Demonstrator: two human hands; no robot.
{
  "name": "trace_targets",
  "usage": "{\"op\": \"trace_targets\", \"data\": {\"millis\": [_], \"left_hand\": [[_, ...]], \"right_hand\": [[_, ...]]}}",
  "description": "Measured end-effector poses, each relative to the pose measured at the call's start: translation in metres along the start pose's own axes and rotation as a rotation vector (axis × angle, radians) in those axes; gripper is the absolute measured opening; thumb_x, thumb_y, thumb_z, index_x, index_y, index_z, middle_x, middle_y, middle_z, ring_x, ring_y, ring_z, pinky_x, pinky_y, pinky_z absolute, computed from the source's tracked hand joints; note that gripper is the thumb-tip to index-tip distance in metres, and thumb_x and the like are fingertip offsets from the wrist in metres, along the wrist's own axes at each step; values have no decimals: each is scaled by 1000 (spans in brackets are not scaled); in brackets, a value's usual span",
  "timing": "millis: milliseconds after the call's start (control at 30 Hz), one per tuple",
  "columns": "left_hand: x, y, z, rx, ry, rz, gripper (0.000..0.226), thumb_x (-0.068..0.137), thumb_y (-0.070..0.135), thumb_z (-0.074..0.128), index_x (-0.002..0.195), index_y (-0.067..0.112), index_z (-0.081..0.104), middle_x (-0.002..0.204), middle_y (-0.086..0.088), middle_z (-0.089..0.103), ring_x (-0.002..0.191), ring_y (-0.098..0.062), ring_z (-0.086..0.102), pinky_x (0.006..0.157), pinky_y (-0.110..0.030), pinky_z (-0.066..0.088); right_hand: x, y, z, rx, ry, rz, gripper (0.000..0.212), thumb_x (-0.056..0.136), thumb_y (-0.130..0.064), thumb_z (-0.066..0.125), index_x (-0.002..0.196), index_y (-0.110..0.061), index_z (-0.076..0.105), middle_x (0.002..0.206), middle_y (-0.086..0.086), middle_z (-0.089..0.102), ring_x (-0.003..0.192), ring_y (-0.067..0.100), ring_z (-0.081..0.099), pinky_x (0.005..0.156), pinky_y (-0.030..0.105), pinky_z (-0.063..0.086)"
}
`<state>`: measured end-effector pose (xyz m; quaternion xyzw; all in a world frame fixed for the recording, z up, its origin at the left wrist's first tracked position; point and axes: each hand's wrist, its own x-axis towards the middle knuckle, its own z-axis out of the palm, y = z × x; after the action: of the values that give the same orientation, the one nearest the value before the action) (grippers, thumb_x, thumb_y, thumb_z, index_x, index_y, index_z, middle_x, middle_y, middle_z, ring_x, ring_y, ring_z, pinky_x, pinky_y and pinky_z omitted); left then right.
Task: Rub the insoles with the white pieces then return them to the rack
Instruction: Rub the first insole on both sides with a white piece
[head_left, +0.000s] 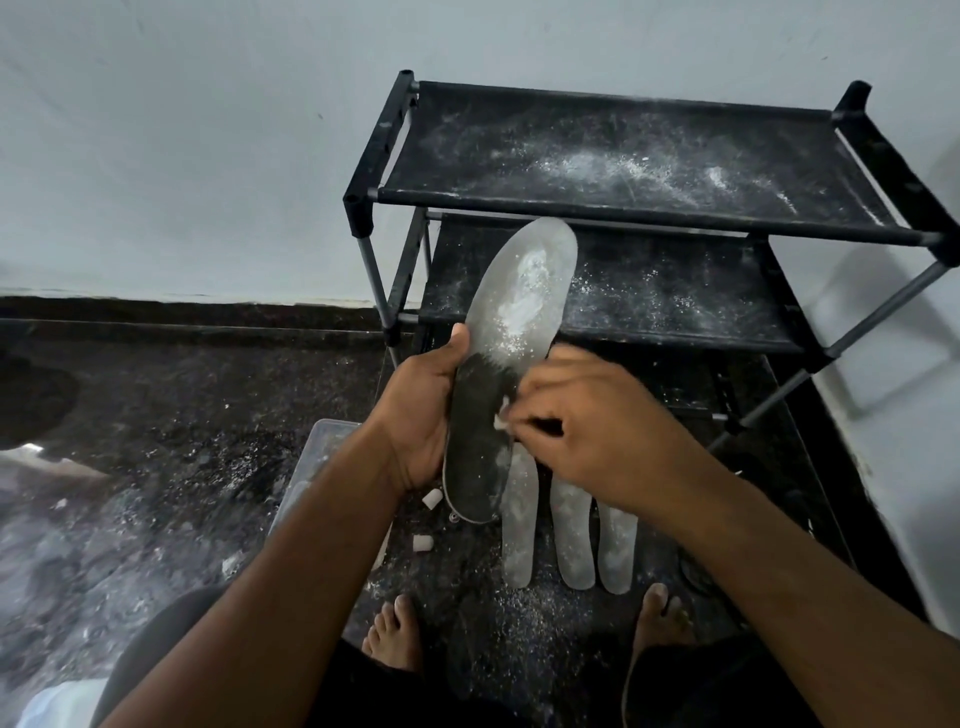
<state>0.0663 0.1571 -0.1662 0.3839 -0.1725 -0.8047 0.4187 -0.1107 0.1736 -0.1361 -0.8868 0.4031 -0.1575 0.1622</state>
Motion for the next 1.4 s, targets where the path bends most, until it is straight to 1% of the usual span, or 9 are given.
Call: {"op": "trace_targets", "data": {"millis": [100,233,400,633,800,967,1133,1300,1400], "left_hand": [[0,0,3,-46,-32,-5,62,109,46,37,141,-3,55,143,-25,55,116,-33,61,107,-47,45],[-2,2,1,-99,-51,-10,64,110,48,29,133,-5,56,133,-31,63,107,-33,70,91,-44,61],[-1,4,0,-52,-30,10,61,109,47,36,118,-3,69,111,-22,72,93,-30,72,83,-40,61],[1,6,-4,-83,-58,21,71,109,52,25,131,-7,58,131,-26,66,101,-27,67,95,-37,56],[1,5,-2,-56,-63,28,67,110,50,32,125,-6,66,127,-26,68,112,-33,69,100,-43,56],[0,4,-2,-39,-61,38,69,110,51,24,133,-5,57,135,-27,64,101,-28,68,94,-37,56],[3,5,-1,-56,-82,28,68,110,51,29,138,-5,54,137,-28,62,117,-34,66,103,-47,53],[5,4,-3,-42,-70,38,71,110,53,23,141,-5,51,135,-25,64,99,-26,68,94,-36,56],[5,5,-3,-60,-71,33,67,109,51,30,143,-4,51,135,-28,63,109,-33,69,98,-42,56]], "right_hand": [[5,-10,4,-181,75,-53,8,89,-22,69,86,-19,75,80,-10,57,85,6,39,77,21,38],[1,-14,10,36,-205,34,10,89,-25,68,91,-20,77,84,-11,62,86,6,56,82,28,50],[-1,-5,-2,71,143,66,15,89,-29,69,98,-22,77,86,-11,68,84,8,54,76,30,50],[-1,-22,20,275,-47,114,8,85,-24,73,86,-19,79,81,-7,73,80,8,65,76,36,56],[4,-18,17,189,213,107,10,86,-24,73,93,-19,78,85,-10,69,85,7,59,87,36,51],[-2,-19,3,356,-327,100,7,79,-13,78,83,-18,80,79,-9,72,71,0,65,65,13,48],[2,-12,2,405,89,115,5,81,-17,79,86,-17,79,83,-11,72,78,2,66,79,23,55],[-3,-20,7,445,-265,51,3,80,-18,79,82,-15,80,77,-9,71,69,2,66,63,13,48],[-1,-14,1,526,-30,119,6,81,-19,79,84,-15,79,79,-9,71,73,3,67,67,17,52]]}}
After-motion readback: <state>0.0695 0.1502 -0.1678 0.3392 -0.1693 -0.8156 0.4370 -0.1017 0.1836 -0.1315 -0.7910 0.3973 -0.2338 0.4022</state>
